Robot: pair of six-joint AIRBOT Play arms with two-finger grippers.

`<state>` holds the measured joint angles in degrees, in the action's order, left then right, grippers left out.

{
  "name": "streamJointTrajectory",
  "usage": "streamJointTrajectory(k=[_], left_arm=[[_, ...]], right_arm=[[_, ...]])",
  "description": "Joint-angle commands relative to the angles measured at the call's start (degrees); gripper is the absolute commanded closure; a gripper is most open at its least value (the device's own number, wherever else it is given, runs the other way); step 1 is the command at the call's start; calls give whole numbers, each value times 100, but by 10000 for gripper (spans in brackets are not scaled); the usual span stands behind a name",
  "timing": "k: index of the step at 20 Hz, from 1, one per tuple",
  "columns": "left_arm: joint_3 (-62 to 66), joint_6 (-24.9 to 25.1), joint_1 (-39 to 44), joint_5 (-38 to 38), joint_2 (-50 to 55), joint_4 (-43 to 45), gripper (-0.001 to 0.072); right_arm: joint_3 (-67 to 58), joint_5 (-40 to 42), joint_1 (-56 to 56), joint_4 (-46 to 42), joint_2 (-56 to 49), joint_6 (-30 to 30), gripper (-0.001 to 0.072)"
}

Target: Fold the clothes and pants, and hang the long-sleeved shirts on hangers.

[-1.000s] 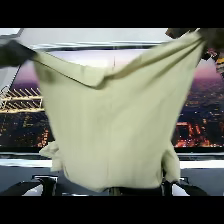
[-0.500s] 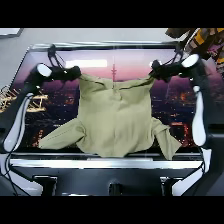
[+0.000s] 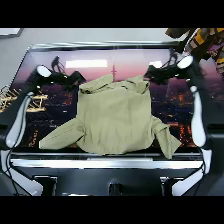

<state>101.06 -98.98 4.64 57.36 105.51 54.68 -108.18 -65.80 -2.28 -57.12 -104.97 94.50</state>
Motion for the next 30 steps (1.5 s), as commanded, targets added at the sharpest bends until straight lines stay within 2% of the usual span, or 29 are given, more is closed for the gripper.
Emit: streamJointTrajectory(k=[1, 4, 8, 11, 14, 17, 22, 24, 27, 28, 30], left_arm=[[37, -79, -365, 994, -741, 400, 13], [-568, -186, -481, 1403, -1644, 997, 13], [-3213, -378, -492, 1014, -3416, 1023, 13], [-5278, -610, -490, 671, -4826, 599, 13], [-6666, -610, -490, 562, -5818, 155, 13], [-7447, -610, -490, 564, -6249, -74, 13], [-7722, -610, -490, 555, -6238, -289, 13], [-7722, -614, -490, 479, -6238, -289, 13], [-7722, -903, -490, 398, -6238, -289, 13], [-7722, -931, -490, 446, -6238, -289, 13], [-7722, -953, -490, 573, -6238, -286, 13]], right_arm=[[116, -1478, -527, -1207, 1054, -457, 219], [1416, -1602, -1202, -1255, 2343, -363, 165], [4568, -1567, -1388, -953, 4376, 87, 151], [6754, -1196, -1388, -39, 5786, 404, 152], [8332, -859, -1388, 424, 6684, 844, 164], [9200, -713, -1388, 688, 6778, 835, 164], [9440, 367, -1384, 1075, 6638, 837, 164], [9438, 752, -1016, 1137, 6242, 815, 164], [9431, 1672, 22, 1508, 5539, 817, 164], [9420, 1991, 363, 1659, 5348, 822, 186], [9414, 2457, 782, 1705, 5123, 990, 357]])
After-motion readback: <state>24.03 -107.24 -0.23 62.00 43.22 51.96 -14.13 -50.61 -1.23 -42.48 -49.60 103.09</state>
